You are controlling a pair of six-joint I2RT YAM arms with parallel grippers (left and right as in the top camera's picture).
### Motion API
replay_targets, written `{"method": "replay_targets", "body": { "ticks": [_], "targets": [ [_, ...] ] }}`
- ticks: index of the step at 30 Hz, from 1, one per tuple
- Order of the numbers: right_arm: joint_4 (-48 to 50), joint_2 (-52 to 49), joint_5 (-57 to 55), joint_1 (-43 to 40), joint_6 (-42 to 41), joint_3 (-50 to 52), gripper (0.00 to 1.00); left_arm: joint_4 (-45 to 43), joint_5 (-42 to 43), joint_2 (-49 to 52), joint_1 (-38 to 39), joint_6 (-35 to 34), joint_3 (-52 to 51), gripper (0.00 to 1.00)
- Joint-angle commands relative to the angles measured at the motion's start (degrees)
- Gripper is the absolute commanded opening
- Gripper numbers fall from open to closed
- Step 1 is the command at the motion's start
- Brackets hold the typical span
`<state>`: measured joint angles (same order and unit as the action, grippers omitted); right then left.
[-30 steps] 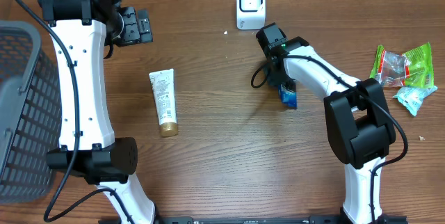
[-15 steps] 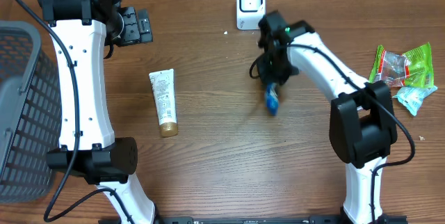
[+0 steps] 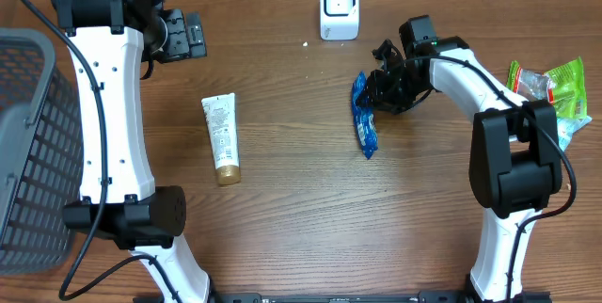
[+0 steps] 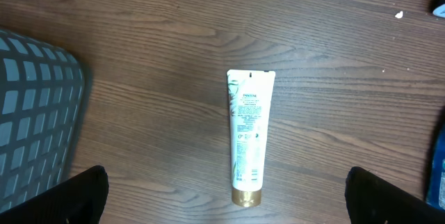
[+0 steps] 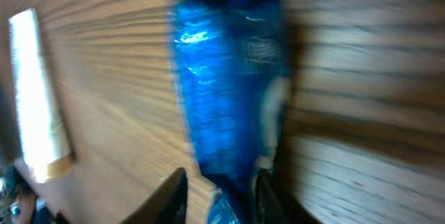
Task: Scan the item barcode
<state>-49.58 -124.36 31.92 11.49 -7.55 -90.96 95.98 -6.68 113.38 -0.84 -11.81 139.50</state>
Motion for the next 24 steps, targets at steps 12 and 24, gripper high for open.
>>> {"method": "replay_targets", "body": {
  "ticks": [12, 24],
  "targets": [
    [-15.63, 0.81, -16.09, -7.45, 10.14, -20.87, 0.60, -0.20, 0.31, -0.26, 0.11, 0.70, 1.16, 1.00],
    [-17.59, 0.79, -20.20, -3.87, -2.12, -0.52, 0.04, -0.22, 0.31, -0.26, 0.11, 0.70, 1.16, 1.00]
  ]
}}
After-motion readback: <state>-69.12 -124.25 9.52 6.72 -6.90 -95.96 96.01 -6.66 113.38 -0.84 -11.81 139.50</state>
